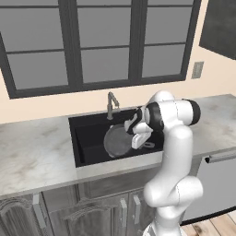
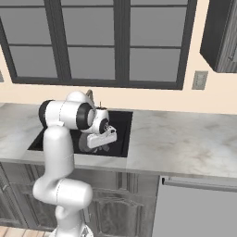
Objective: Move the pot and pan from the stove into the sink.
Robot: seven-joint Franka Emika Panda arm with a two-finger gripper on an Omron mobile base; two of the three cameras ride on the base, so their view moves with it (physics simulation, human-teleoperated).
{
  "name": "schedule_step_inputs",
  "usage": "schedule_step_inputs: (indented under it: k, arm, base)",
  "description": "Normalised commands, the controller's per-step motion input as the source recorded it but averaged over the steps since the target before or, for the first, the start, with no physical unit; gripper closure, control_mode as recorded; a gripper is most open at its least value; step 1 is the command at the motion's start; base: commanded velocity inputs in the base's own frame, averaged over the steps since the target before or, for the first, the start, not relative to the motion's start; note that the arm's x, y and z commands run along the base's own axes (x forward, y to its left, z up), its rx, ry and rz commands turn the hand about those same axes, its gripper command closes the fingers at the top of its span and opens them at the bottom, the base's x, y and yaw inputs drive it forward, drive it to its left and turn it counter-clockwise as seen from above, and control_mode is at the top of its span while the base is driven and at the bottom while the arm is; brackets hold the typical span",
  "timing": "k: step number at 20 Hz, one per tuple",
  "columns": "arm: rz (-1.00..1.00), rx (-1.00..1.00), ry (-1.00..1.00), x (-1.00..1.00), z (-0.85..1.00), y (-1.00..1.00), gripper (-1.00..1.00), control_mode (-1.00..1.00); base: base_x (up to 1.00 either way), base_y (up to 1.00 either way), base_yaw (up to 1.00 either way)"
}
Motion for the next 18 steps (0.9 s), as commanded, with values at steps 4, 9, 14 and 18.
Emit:
schedule_step_inputs:
  k: [4, 9, 14, 18]
  arm:
    - [0.0, 0.0, 0.0, 0.0, 0.0, 0.0, 1.0, -1.0]
    - [0.0, 0.01, -0.01, -0.03, 0.01, -0.01, -1.0, -1.0]
    - [-0.05, 0.08, -0.11, -0.2, 0.42, -0.09, -1.0, -1.0]
    - [-0.02, 0.1, -0.21, -0.41, 0.71, -0.04, -1.0, -1.0]
  base:
    - [0.0, 0.0, 0.0]
    - [0.0, 0.0, 0.0]
    - [0.0, 0.0, 0.0]
    - [0.0, 0.0, 0.0]
